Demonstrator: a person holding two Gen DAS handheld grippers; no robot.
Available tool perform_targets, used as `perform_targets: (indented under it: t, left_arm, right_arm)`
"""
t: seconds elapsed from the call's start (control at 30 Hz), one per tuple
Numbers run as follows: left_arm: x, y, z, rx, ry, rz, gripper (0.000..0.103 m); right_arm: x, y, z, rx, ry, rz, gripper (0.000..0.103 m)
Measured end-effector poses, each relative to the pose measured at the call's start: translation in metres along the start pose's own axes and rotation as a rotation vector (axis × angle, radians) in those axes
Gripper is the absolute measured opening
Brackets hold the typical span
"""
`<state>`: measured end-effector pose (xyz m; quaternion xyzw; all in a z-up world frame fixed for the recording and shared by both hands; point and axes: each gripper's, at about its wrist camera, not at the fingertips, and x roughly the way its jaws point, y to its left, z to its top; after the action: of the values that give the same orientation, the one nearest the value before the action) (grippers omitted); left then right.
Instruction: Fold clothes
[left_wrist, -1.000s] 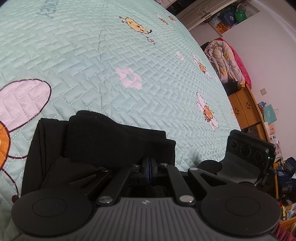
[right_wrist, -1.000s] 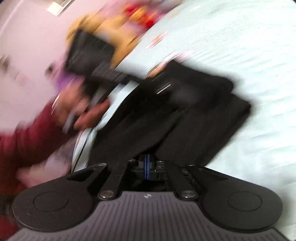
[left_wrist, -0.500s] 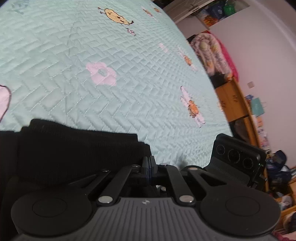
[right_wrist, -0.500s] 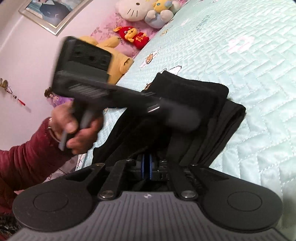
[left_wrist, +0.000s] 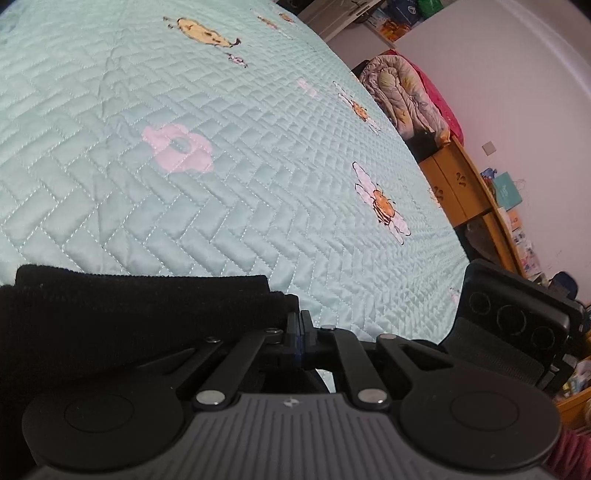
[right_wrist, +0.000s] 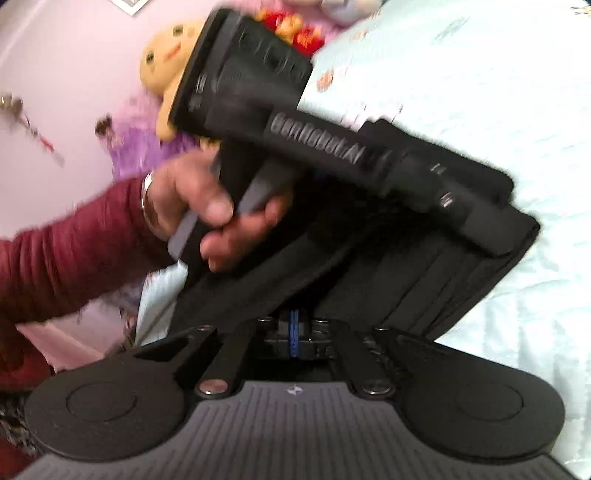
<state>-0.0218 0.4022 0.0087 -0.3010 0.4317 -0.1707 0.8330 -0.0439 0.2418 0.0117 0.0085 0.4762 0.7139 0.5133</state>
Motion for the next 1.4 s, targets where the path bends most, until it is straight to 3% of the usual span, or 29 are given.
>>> perform_targets:
  t: [0.23,0.27,0.37,0.47,0.5,0.57,0.77,0.83,0.87,0.93,0.97,1.0,1.03,1.1,1.17,1.3,1.37,1.4]
  left_arm:
    - [0.002,-0.001,0.003,-0.015,-0.004,0.018,0.006]
    - [0.002,-0.002,0.003,-0.016,-0.006,0.021,0.006]
    - [-0.003,-0.007,0.002,-0.005,-0.025,0.033,0.005]
    - [-0.014,-0.013,0.0,0.012,-0.079,0.035,0.005]
    - [-0.022,-0.015,-0.002,0.007,-0.111,0.018,0.008]
    - [-0.044,-0.022,-0.004,0.004,-0.188,-0.023,0.027]
    - [-0.114,-0.03,-0.028,-0.086,-0.39,-0.085,0.033]
    - [-0.126,-0.026,-0.044,-0.101,-0.401,-0.067,0.036]
    - [-0.13,-0.022,-0.052,-0.104,-0.405,-0.056,0.044]
    - [-0.129,-0.007,-0.066,-0.116,-0.386,0.014,0.048]
    - [-0.122,0.008,-0.072,-0.155,-0.349,0.056,0.045]
    - [-0.116,0.021,-0.077,-0.19,-0.322,0.084,0.039]
    - [-0.117,0.029,-0.08,-0.214,-0.329,0.058,0.029]
    - [-0.119,0.042,-0.086,-0.256,-0.347,0.011,0.032]
    - [-0.127,0.035,-0.086,-0.239,-0.378,-0.003,0.046]
    - [-0.142,0.015,-0.089,-0.204,-0.411,-0.048,0.051]
    - [-0.139,0.002,-0.098,-0.162,-0.386,-0.055,0.057]
    - [-0.134,-0.004,-0.103,-0.134,-0.365,-0.052,0.058]
  right_arm:
    - [0.013,0.002,0.003,-0.011,0.055,0.022,0.0]
    - [0.011,0.001,0.003,0.003,0.045,0.025,0.005]
    - [-0.003,-0.008,0.001,0.073,-0.016,0.043,0.008]
    - [-0.022,-0.016,-0.005,0.14,-0.102,-0.005,0.016]
    - [-0.031,-0.017,-0.01,0.161,-0.145,-0.017,0.019]
    - [-0.049,-0.015,-0.019,0.195,-0.244,-0.028,0.034]
    - [-0.053,-0.003,-0.02,0.236,-0.427,-0.078,0.038]
    - [-0.041,-0.005,-0.013,0.27,-0.479,-0.057,0.038]
    - [-0.034,-0.01,-0.009,0.292,-0.502,-0.019,0.038]
    - [-0.018,-0.027,-0.002,0.334,-0.518,-0.011,0.035]
    - [-0.009,-0.041,-0.001,0.37,-0.51,-0.063,0.028]
    - [-0.004,-0.056,-0.001,0.438,-0.52,-0.103,0.001]
    - [-0.002,-0.072,-0.007,0.521,-0.568,-0.076,0.0]
    - [-0.006,-0.073,-0.013,0.532,-0.633,-0.059,0.0]
    - [-0.008,-0.065,-0.015,0.511,-0.653,-0.066,0.006]
    - [-0.016,-0.04,-0.018,0.463,-0.705,-0.031,0.01]
    - [-0.012,-0.025,-0.013,0.429,-0.672,0.027,0.028]
    - [-0.008,-0.019,-0.009,0.409,-0.633,0.038,0.032]
